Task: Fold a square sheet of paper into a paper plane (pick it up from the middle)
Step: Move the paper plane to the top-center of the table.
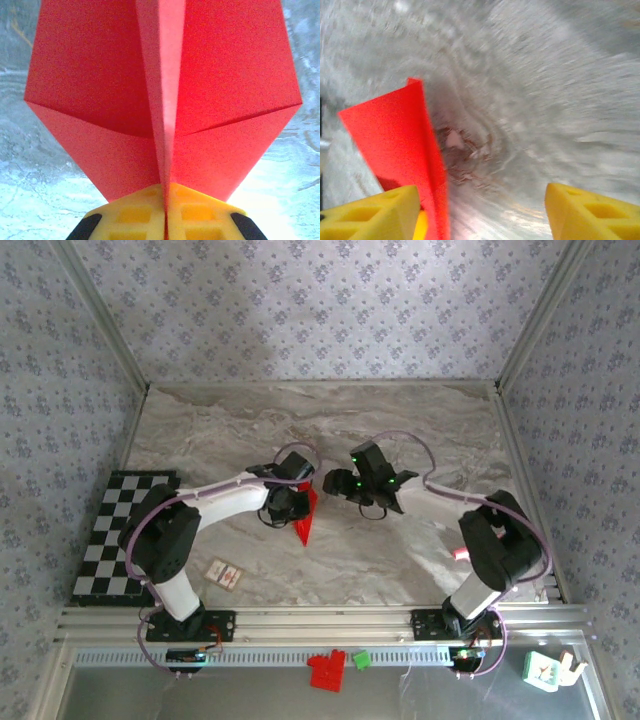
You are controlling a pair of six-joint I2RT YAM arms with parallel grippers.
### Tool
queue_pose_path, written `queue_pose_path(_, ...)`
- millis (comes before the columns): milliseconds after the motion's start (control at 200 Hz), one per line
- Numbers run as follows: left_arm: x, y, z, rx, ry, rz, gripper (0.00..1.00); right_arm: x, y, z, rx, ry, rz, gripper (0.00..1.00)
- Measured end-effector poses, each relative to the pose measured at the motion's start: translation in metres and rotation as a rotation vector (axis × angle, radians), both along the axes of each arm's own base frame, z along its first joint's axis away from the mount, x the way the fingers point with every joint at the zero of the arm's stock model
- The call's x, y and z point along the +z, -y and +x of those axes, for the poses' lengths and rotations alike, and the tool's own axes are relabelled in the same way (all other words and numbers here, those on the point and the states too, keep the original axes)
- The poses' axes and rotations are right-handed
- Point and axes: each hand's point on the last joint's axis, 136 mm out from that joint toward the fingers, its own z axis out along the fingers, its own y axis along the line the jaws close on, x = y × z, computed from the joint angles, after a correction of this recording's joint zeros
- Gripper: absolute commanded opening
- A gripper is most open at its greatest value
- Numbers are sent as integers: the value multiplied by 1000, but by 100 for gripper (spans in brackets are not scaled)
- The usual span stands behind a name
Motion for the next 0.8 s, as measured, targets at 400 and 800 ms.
queue_pose_path(400, 33, 20, 104, -70, 169, 45, 7, 21, 88, 3, -192, 158, -133, 100)
queue_pose_path(800, 6, 43, 167, -103, 172, 144, 16, 23, 110, 10, -220, 175, -149, 100)
